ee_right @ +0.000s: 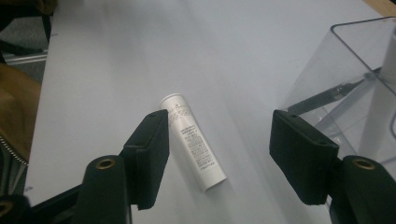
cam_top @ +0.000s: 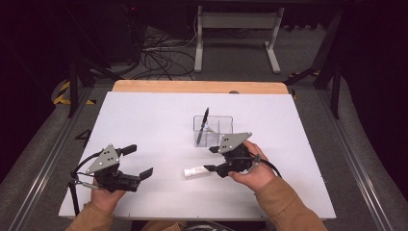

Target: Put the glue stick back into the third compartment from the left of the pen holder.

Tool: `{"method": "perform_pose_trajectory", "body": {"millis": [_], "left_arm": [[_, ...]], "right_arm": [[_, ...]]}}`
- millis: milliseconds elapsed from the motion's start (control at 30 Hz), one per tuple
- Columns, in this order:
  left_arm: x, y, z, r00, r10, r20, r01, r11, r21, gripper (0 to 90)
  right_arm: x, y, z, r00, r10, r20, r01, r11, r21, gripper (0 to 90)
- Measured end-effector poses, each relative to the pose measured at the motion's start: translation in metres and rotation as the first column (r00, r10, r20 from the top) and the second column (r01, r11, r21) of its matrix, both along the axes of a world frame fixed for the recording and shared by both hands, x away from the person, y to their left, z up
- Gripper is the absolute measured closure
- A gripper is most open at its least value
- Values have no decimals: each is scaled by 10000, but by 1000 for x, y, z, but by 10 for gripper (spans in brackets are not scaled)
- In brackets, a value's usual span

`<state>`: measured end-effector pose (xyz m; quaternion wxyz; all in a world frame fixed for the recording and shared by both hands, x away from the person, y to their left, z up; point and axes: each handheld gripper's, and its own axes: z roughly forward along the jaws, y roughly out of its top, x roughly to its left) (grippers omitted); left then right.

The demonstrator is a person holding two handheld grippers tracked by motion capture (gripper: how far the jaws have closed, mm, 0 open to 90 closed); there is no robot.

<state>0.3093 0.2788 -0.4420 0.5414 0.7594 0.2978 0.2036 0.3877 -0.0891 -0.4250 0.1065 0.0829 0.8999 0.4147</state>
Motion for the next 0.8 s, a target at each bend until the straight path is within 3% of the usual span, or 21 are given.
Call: {"method": "perform_pose_trajectory", "body": {"millis": [300,500,800], "left_arm": [[1,10,-2,9991,419,-43,-420,9983,-392,41],[1,10,-2,9991,434,8,-434,9986,-309,41],[1,9,-2,9986,510,100,-507,9983,-284,41]], "right_arm": [[8,24,-4,9979,647,17,-643,9937,-913,394],[12,37,-8,9945,1046,10,-1031,9822,-1572,396],[16,48,-12,9902,1398,15,-1369,9717,-1925,399]]}}
